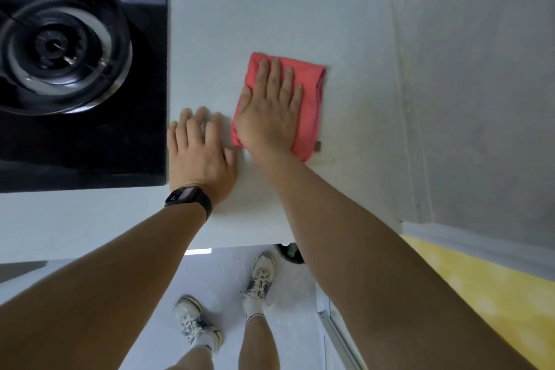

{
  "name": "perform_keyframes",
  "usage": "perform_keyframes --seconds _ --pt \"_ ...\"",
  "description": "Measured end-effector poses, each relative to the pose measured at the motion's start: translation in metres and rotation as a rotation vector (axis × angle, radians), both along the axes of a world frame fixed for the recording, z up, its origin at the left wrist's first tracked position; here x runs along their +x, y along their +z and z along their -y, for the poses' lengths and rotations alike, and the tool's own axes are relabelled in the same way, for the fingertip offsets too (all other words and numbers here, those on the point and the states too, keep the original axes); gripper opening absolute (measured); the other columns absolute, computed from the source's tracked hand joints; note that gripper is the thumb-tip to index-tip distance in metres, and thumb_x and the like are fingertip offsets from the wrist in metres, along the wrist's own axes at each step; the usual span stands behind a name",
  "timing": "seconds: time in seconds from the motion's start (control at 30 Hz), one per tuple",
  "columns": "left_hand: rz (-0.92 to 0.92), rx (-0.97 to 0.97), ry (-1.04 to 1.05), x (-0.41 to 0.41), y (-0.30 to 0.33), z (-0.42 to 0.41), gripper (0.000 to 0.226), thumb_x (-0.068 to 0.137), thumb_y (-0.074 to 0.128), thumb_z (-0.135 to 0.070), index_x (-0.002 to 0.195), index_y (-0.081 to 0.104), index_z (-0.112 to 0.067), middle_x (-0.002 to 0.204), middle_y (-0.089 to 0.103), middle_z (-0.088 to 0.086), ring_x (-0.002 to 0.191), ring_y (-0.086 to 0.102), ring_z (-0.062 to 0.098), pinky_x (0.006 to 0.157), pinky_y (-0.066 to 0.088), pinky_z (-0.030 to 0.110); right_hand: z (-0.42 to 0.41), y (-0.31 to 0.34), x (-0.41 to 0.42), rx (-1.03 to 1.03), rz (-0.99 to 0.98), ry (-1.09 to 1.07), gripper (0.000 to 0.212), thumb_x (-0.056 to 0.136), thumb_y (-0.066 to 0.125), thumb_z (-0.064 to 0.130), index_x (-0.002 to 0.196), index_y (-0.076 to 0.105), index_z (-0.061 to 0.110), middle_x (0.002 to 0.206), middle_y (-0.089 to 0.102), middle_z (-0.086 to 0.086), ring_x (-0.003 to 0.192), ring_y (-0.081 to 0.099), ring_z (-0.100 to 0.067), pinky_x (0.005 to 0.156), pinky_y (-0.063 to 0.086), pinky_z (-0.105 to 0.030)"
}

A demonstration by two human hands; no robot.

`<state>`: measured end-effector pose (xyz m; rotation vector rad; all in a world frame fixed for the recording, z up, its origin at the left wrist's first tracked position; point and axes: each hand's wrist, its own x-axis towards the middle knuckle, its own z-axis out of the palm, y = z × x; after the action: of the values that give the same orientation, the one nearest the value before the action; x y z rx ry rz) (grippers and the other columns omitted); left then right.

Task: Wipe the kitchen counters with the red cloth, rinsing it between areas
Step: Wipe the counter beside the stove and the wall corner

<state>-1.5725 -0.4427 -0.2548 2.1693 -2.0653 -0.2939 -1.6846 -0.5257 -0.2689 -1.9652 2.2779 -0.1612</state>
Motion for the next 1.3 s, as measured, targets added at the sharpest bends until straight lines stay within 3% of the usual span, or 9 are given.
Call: perform_keyframes --seconds 0.2,0.5,0.63,0.8,0.97,1.3 --pt "-0.020 0.008 -0.004 0.001 0.003 0.000 0.065 0.084 0.036 -0.031 0.145 0.044 -0.012 0.155 0.040 0.019 0.149 0.027 0.044 0.125 0.016 0.057 -0.044 -0.002 -0.052 -0.099 0.012 0.366 0.058 0.106 0.031 0.044 0.161 0.035 0.024 0.167 0.033 0.003 0.155 0.027 -0.023 0.126 0.017 -0.045" --pt "-0.009 0.052 -0.012 0.001 0.007 -0.001 0.063 0.086 0.036 -0.032 0.146 0.043 -0.013 0.155 0.038 0.019 0.150 0.024 0.042 0.125 0.015 0.056 -0.078 0.003 -0.159 0.016 -0.051 0.147 0.059 0.108 0.026 0.042 0.163 0.028 0.021 0.169 0.028 -0.003 0.155 0.027 -0.029 0.125 0.023 -0.051" --pt "0.011 0.079 -0.022 0.001 0.004 0.000 0.062 0.088 0.045 -0.028 0.148 0.040 -0.013 0.158 0.035 0.018 0.152 0.021 0.042 0.127 0.012 0.056 -0.101 0.001 -0.113 0.004 -0.063 -0.104 0.061 0.108 0.026 0.040 0.163 0.028 0.013 0.169 0.028 -0.009 0.153 0.030 -0.035 0.123 0.024 -0.054" --pt "0.002 0.075 -0.022 0.002 0.005 -0.002 0.065 0.086 0.033 -0.030 0.147 0.042 -0.011 0.156 0.037 0.019 0.151 0.023 0.043 0.126 0.013 0.057 -0.123 0.007 -0.040 0.043 -0.019 0.180 0.062 0.108 0.025 0.041 0.164 0.022 0.016 0.171 0.021 -0.007 0.158 0.018 -0.032 0.127 0.013 -0.052" --pt "0.003 0.087 -0.020 0.001 0.008 0.000 0.066 0.086 0.031 -0.030 0.148 0.043 -0.010 0.156 0.038 0.020 0.151 0.024 0.044 0.126 0.015 0.057 -0.068 0.010 -0.066 -0.005 -0.018 0.399 0.057 0.107 0.034 0.040 0.161 0.033 0.022 0.168 0.030 0.001 0.156 0.024 -0.026 0.125 0.018 -0.048" --pt "0.065 0.115 -0.028 0.001 0.003 0.004 0.067 0.086 0.037 -0.029 0.150 0.044 -0.010 0.157 0.037 0.019 0.152 0.024 0.044 0.127 0.014 0.057 0.104 0.006 -0.043 0.072 -0.031 0.272 0.062 0.105 0.022 0.046 0.165 0.019 0.028 0.172 0.017 0.008 0.158 0.014 -0.021 0.128 0.009 -0.046"
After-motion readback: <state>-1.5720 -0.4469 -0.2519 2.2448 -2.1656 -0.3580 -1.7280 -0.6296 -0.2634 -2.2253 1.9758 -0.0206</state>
